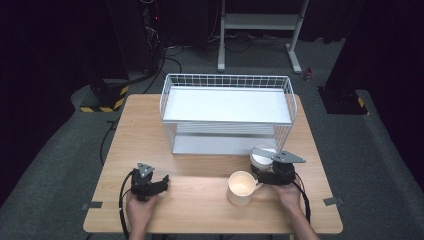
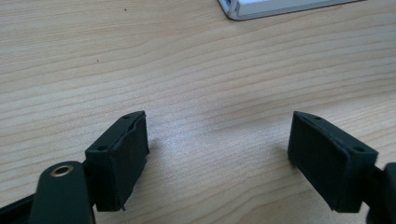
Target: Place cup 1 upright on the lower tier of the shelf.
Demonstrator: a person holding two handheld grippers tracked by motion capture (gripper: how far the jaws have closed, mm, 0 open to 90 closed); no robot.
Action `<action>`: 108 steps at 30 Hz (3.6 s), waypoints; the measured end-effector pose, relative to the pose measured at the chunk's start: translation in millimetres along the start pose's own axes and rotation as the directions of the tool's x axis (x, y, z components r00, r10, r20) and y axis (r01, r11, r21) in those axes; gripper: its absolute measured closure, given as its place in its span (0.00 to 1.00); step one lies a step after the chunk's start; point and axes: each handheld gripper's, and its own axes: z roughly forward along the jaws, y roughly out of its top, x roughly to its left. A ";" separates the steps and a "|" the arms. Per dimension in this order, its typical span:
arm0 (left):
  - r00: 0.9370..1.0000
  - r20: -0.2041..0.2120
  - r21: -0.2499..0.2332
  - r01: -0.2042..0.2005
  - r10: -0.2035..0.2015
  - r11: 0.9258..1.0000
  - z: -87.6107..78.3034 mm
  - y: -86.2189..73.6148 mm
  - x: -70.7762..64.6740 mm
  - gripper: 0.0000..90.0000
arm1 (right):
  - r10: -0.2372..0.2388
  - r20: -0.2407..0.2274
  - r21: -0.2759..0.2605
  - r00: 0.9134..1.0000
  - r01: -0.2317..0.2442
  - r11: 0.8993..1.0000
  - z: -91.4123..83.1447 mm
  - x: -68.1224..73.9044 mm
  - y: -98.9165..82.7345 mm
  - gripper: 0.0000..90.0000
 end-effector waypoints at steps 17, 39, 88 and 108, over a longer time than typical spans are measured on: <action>1.000 0.001 0.000 0.000 0.000 1.000 0.0 0.0 0.0 0.23 | -0.024 0.013 -0.012 1.000 0.025 1.000 1.5 -2.3 0.0 0.21; 1.000 0.001 0.000 0.000 0.000 1.000 0.0 0.0 0.1 0.23 | -0.033 0.018 -0.036 0.999 0.034 0.999 1.3 -4.7 10.8 0.21; 1.000 -0.005 -0.002 0.006 -0.006 1.000 -0.3 -0.1 0.5 0.25 | -0.016 0.036 -0.022 0.999 0.017 1.000 47.3 -11.4 47.1 0.21; 1.000 -0.006 -0.002 0.006 -0.006 1.000 -0.2 -0.1 0.4 0.25 | -0.003 0.079 -0.033 0.997 0.006 0.999 59.5 -16.1 51.6 0.21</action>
